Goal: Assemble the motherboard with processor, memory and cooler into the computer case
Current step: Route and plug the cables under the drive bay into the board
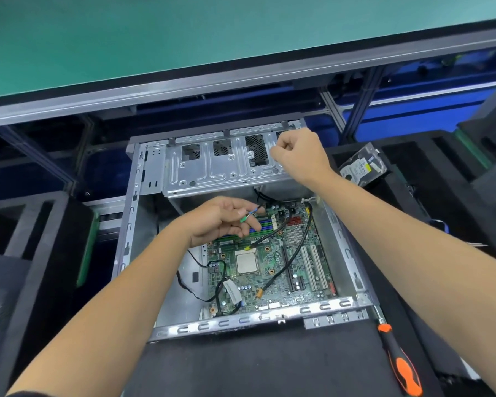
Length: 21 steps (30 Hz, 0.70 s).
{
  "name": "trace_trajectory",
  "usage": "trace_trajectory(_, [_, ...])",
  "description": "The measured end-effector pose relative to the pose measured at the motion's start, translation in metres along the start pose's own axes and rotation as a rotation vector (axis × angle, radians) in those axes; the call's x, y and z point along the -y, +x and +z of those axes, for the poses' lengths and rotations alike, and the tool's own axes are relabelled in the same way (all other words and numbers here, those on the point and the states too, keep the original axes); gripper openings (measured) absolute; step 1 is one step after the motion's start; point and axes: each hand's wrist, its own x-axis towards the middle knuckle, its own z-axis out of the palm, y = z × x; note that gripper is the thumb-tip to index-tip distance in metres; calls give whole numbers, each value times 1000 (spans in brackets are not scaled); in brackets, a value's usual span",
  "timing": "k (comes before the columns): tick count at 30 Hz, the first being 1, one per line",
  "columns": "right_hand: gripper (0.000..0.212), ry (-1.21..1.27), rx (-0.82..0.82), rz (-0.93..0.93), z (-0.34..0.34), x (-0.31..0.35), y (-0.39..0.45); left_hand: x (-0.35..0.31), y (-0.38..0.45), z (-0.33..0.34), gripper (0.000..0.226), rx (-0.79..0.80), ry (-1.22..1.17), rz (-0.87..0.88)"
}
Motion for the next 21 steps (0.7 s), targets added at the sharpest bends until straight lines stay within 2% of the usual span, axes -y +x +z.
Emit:
trace_trajectory(3, [19, -6, 1, -3, 0, -1, 0, 0, -1, -3, 27, -30, 6, -7])
trace_trajectory(4, [19, -4, -2, -3, 0, -1, 1, 0, -1, -5, 25, -106, 65, -20])
trace_trajectory(6, [19, -3, -9, -3, 0, -2, 2, 2, 1, -11, 24, -359, 266, -85])
trace_trajectory(8, [20, -1, -15, -1, 1, -3, 2, 5, 1, -15, 20, -595, 642, -170])
trace_trajectory(10, [21, 5, -17, -2, 2, -3, 2, 5, 0, -11, 13, -676, 1161, -161])
trace_trajectory(12, [22, 8, -19, -6, 2, -5, 2, 6, 2, 3, 15, -588, 1478, 103])
trace_trajectory(14, [23, 13, -25, -18, 3, -6, 2, 6, 9, 21, 22, -425, 1658, 392])
trace_trajectory(15, [24, 18, -27, -26, 3, -6, 2, 7, 14, 29, 22, -347, 1707, 482])
trace_trajectory(17, [24, 25, -27, -34, 3, -7, 3, 8, 23, 38, 15, -222, 1691, 440])
trace_trajectory(19, [24, 26, -24, -32, 4, -8, 3, 14, 32, 39, 24, -181, 1719, 249])
trace_trajectory(21, [24, 19, -21, -28, 4, -9, 3, 20, 37, 39, 27, -143, 1759, 174])
